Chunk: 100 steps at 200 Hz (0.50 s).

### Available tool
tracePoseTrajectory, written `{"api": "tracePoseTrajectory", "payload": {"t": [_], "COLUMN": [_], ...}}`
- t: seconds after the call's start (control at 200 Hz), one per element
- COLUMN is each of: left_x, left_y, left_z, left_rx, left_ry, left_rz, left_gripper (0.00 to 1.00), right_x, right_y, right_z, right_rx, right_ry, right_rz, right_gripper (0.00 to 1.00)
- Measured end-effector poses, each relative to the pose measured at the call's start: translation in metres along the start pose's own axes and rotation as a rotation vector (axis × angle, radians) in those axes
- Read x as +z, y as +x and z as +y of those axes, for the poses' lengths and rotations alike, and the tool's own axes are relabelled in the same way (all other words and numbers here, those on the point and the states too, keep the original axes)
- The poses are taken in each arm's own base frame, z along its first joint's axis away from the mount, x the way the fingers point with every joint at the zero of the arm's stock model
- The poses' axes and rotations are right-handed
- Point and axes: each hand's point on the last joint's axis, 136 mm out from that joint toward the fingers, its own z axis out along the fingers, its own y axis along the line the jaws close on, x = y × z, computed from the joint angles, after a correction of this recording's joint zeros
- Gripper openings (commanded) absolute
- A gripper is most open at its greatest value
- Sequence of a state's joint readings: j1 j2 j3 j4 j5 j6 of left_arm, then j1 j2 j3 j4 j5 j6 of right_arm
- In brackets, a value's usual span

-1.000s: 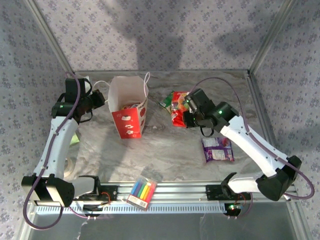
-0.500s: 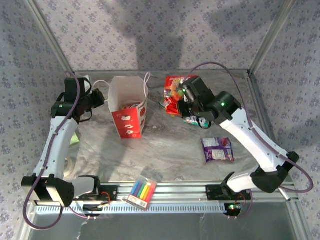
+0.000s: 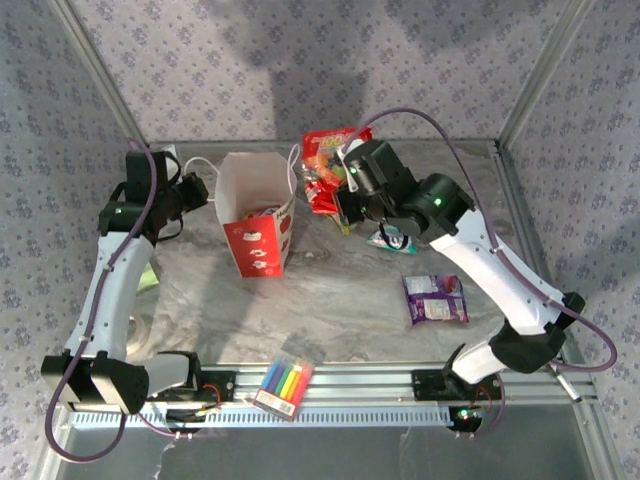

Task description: Place the snacks into the paper bag

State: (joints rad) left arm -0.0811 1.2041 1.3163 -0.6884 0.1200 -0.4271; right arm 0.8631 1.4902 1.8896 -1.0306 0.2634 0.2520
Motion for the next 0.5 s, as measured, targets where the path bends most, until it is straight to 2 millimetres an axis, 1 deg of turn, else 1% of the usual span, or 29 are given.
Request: {"api": "tracePoseTrajectory", "payload": {"t": [0.23,0.5], "left_x": [-0.002,-0.003], "left_y": [-0.001,0.0], "left_z": [-0.001,-0.002], "left_rx": [0.001,0.015], "left_ry": [0.0,-0.003], "left_rz": [0.002,0.006], "left_gripper": [0.11,0.11], "right_x": [0.004,0.008], "right_y": [-0.013,-0.039], "right_z": [0.021,0.044], "right_rx": [-0.054,-0.078], "right_ry": [-0.039,-0.1], "right_rz": [-0.044,-0.127], "right_gripper": [0.08,0.08]}}
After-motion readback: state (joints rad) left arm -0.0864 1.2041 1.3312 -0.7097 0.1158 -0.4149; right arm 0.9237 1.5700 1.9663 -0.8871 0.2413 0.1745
